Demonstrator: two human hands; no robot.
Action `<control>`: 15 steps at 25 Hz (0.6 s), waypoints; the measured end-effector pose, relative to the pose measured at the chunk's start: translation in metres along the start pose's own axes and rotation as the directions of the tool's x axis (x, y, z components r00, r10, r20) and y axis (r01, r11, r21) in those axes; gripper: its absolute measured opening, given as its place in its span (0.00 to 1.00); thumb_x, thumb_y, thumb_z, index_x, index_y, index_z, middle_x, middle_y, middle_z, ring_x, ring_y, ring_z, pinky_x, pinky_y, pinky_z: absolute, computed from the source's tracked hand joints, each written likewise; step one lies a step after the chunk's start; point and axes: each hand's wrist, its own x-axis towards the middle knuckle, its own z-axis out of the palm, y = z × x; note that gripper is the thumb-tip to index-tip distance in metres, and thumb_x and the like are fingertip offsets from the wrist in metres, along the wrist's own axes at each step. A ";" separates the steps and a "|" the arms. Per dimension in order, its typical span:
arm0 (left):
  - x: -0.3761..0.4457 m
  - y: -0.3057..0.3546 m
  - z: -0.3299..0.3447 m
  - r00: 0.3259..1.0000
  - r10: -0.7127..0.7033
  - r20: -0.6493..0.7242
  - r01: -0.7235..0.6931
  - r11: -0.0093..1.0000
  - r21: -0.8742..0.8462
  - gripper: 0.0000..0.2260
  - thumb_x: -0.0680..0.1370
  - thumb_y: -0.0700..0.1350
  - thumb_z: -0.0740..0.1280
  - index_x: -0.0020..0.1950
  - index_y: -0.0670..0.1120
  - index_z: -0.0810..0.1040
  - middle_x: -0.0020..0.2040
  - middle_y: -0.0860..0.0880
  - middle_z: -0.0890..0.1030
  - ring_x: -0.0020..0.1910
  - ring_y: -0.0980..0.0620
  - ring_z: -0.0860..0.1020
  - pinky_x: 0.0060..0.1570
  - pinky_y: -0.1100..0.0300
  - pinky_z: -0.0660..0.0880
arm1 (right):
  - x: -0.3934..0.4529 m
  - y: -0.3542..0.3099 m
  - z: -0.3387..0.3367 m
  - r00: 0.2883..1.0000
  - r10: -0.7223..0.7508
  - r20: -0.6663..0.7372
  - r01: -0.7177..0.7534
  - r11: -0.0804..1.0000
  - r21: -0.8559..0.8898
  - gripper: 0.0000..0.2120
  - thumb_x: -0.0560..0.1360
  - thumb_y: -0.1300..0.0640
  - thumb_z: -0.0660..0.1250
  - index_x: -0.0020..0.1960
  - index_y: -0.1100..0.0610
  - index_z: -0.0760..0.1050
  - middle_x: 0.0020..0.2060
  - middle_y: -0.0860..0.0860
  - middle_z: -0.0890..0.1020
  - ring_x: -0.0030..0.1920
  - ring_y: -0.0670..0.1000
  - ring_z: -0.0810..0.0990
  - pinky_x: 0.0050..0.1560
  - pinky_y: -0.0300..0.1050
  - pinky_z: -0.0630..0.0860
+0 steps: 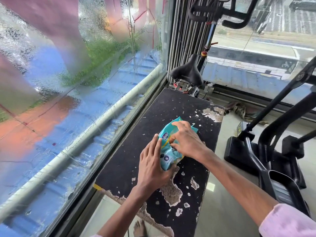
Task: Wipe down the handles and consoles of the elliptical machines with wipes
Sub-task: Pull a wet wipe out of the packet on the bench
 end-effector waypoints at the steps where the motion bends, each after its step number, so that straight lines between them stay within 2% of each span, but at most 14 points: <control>1: 0.000 0.000 0.000 1.000 -0.001 -0.002 0.001 1.000 0.002 0.42 0.70 0.64 0.67 0.78 0.46 0.61 0.80 0.51 0.56 0.77 0.52 0.60 0.73 0.52 0.60 | 0.001 -0.001 0.000 1.000 -0.009 0.009 0.009 1.000 -0.010 0.06 0.75 0.52 0.74 0.51 0.50 0.86 0.75 0.53 0.64 0.76 0.56 0.57 0.71 0.55 0.68; 5: -0.001 0.000 0.001 1.000 0.005 -0.014 -0.005 1.000 -0.005 0.42 0.69 0.65 0.67 0.78 0.46 0.62 0.80 0.49 0.56 0.77 0.51 0.60 0.72 0.50 0.62 | 0.001 0.005 0.004 0.999 -0.041 -0.017 0.041 0.999 0.010 0.07 0.78 0.52 0.69 0.47 0.54 0.83 0.75 0.53 0.65 0.75 0.55 0.59 0.70 0.55 0.69; 9: 0.000 0.000 0.001 1.000 -0.003 -0.027 0.003 1.000 -0.018 0.43 0.68 0.65 0.68 0.77 0.45 0.62 0.80 0.49 0.56 0.76 0.49 0.61 0.72 0.51 0.62 | -0.006 0.018 0.003 0.974 -0.014 -0.224 0.065 0.973 0.223 0.05 0.75 0.54 0.73 0.43 0.56 0.81 0.72 0.54 0.69 0.73 0.55 0.65 0.70 0.42 0.61; 12: 0.000 0.000 0.001 1.000 0.005 -0.023 -0.005 1.000 -0.018 0.44 0.67 0.66 0.68 0.77 0.46 0.62 0.80 0.49 0.56 0.77 0.49 0.61 0.73 0.51 0.62 | -0.010 0.024 0.003 0.951 -0.024 -0.307 0.124 0.943 0.310 0.05 0.73 0.56 0.74 0.41 0.55 0.79 0.71 0.55 0.70 0.71 0.54 0.70 0.71 0.49 0.66; 15: 0.000 0.000 0.001 1.000 -0.005 -0.019 0.004 0.999 -0.034 0.43 0.67 0.65 0.68 0.76 0.46 0.64 0.80 0.50 0.57 0.77 0.50 0.61 0.72 0.50 0.62 | -0.015 0.029 0.004 0.924 -0.009 -0.381 0.172 0.903 0.394 0.03 0.74 0.58 0.71 0.43 0.56 0.79 0.68 0.54 0.73 0.69 0.51 0.73 0.68 0.52 0.73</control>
